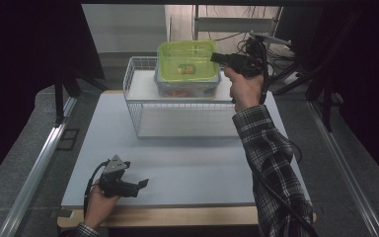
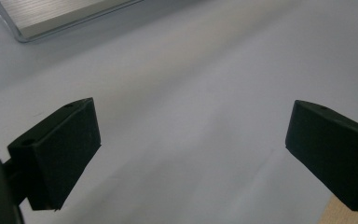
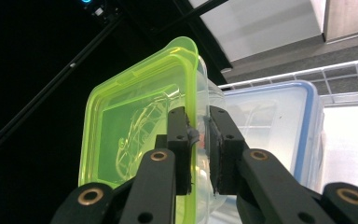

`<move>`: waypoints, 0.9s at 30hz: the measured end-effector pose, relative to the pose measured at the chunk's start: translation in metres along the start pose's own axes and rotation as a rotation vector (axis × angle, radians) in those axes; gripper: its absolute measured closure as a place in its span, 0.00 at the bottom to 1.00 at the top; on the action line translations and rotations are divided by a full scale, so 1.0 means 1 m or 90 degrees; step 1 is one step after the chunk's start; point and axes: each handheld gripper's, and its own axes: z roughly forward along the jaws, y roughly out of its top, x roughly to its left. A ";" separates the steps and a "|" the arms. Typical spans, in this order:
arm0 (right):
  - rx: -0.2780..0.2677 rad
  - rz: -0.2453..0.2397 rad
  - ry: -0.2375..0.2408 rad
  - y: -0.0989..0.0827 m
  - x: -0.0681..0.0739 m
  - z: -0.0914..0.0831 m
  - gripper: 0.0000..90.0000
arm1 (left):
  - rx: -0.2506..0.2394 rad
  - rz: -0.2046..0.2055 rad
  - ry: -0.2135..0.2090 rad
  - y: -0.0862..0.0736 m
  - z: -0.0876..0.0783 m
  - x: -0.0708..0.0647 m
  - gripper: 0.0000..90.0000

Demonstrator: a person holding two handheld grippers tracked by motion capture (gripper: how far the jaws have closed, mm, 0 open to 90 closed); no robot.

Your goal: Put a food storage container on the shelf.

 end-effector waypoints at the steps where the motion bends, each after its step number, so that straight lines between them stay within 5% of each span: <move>1: 0.000 0.000 -0.004 0.000 -0.001 0.002 0.89 | 0.000 0.000 0.000 0.000 0.000 0.000 0.03; 10: -0.007 0.008 -0.029 0.000 -0.008 0.011 0.87 | 0.000 0.000 0.000 0.000 0.000 0.000 0.03; 16: -0.008 -0.015 -0.072 -0.001 -0.009 0.016 0.81 | 0.000 0.003 0.000 0.000 0.000 0.000 0.03; 27: -0.016 -0.036 -0.100 -0.003 -0.013 0.026 0.71 | 0.000 0.004 -0.001 0.000 0.000 -0.001 0.03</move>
